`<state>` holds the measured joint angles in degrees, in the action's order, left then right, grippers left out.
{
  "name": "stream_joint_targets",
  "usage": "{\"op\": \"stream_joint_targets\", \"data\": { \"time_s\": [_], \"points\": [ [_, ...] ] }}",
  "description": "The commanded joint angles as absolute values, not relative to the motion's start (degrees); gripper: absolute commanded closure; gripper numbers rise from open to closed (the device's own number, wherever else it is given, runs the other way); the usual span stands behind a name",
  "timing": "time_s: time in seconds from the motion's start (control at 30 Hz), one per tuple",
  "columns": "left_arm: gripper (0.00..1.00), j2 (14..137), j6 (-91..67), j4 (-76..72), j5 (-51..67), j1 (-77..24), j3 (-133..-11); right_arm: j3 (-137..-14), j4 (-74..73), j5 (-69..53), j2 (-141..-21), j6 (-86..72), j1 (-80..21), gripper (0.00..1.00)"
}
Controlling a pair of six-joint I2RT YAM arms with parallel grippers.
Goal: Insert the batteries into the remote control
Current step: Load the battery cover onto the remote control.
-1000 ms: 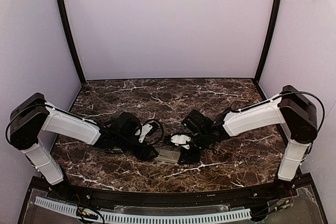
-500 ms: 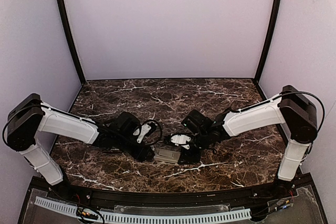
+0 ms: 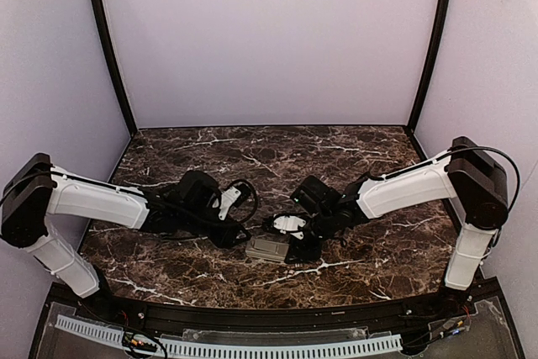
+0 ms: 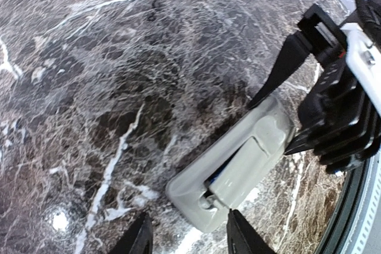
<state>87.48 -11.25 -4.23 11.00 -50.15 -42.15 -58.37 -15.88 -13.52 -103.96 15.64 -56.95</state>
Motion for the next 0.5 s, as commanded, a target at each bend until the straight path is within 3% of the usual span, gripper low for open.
{"op": "stream_joint_targets", "data": {
  "time_s": [0.0, 0.47],
  "points": [
    [0.58, 88.4, -12.3, -7.6, 15.8, -50.2, -41.5, -57.4, -15.3, -13.6, -105.9, 15.6, -56.6, 0.56],
    [0.74, 91.4, -13.5, -9.2, 19.2, -50.3, -41.6, -57.2, -15.2, -13.6, -106.0, 15.6, -56.5, 0.57]
  ]
}}
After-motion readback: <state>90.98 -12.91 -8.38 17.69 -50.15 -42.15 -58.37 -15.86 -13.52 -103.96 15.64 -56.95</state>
